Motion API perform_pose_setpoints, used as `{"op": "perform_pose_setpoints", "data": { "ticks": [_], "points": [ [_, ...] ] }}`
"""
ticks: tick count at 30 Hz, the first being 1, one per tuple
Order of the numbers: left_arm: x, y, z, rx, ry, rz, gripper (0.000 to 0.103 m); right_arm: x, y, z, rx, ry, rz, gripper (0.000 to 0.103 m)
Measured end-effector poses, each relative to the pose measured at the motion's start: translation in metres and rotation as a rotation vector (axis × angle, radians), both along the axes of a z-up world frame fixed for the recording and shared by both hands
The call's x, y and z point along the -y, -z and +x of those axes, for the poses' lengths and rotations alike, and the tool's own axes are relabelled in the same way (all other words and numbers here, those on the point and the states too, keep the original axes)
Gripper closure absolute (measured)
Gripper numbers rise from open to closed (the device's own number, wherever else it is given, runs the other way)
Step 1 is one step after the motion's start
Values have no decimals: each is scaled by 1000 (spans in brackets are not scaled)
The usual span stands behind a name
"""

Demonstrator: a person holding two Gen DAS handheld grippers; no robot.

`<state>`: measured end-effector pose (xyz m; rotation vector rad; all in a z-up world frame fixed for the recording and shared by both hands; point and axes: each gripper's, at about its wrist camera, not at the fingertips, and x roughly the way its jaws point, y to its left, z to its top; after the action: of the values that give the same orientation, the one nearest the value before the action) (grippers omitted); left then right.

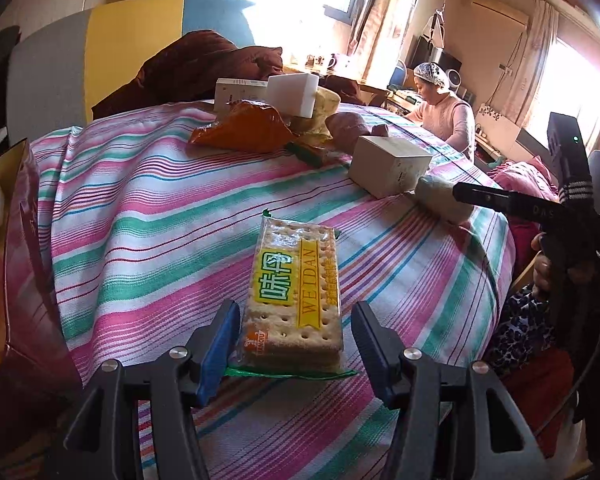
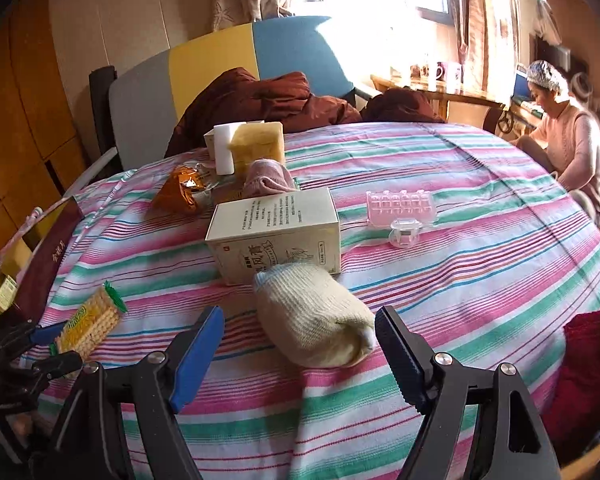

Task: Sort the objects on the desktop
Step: 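Grasp the cream knit sock with the right tool while the left tool holds the crackers, then carry the cracker pack and cream sock toward the gold tray with both tools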

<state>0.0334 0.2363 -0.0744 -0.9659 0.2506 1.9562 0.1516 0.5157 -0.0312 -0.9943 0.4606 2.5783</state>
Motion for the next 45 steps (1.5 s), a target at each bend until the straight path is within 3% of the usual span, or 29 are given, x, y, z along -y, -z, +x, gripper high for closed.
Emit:
{"op": "perform_pose_setpoints", "data": {
  "ticks": [8, 11, 15, 22, 25, 35, 39, 45],
  "points": [
    [0, -10, 3, -30, 1, -23, 44, -19, 13, 4, -44, 44, -74, 23],
    [-3, -14, 5, -52, 12, -30, 44, -22, 13, 5, -77, 41, -95, 16],
    [-8, -14, 5, -60, 22, -47, 44, -26, 23, -1, -65, 27, -124, 19],
    [-9, -17, 3, -76, 27, -55, 44, -15, 21, -6, -69, -23, -46, 21],
    [-12, -16, 1, -81, 35, -69, 44, -11, 23, -10, -54, -29, -13, 30],
    [-25, -3, -1, -77, 55, -119, 44, 6, 18, -4, -53, -43, 14, 34],
    [-22, -1, 0, -87, 33, -115, 52, 28, 18, -6, -47, -80, 12, 34],
    [-12, -2, 5, -102, 10, -101, 55, 61, 21, -14, -33, -137, 18, 34]
  ]
}}
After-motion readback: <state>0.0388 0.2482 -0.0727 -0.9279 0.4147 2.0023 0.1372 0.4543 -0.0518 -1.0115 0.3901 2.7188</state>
